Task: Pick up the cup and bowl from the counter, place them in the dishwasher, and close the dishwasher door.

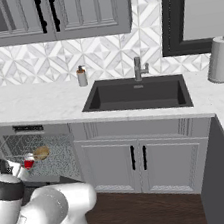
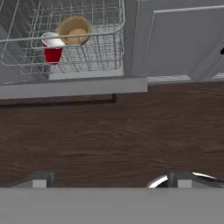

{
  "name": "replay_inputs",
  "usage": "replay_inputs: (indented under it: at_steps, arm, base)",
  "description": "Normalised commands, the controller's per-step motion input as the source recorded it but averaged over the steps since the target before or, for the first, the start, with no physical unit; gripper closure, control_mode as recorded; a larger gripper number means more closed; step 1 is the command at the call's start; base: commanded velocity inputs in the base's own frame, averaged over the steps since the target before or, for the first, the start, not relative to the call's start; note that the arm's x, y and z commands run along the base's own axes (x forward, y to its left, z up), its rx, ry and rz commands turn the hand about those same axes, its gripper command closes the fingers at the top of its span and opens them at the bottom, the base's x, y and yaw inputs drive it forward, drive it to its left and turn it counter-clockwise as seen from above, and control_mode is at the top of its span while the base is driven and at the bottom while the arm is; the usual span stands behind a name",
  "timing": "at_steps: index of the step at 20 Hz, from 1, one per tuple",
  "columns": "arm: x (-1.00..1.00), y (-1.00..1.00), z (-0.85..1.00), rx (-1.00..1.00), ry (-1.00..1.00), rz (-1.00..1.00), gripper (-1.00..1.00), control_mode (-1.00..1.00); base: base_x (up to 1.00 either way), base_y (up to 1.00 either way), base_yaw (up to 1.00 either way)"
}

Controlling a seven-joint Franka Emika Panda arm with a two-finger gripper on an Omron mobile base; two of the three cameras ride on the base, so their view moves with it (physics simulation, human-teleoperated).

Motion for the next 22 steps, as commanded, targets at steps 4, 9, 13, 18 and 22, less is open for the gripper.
replay_inputs:
  at_steps: [4,9,13,18,22]
  arm:
    - [-0.23,0.53,-0.51,-0.02,-0.27,-0.01,-1.00,-1.00]
    - [0.00,0.66,-0.45,0.00,-0.25,-0.06,-1.00,-1.00]
    - [0.00,0.72,-0.33,-0.01,-0.17,-0.08,-1.00,-1.00]
    - [0.01,0.52,-0.55,-0.05,-0.09,-0.12,-1.00,-1.00]
    - [0.08,0.39,-0.57,-0.02,-0.13,-0.13,-1.00,-1.00]
  base:
    - [0.00,0.00,0.00]
    - [0.00,0.00,0.00]
    - [0.00,0.00,0.00]
    - [0.00,0.00,0.00]
    - [0.00,0.00,0.00]
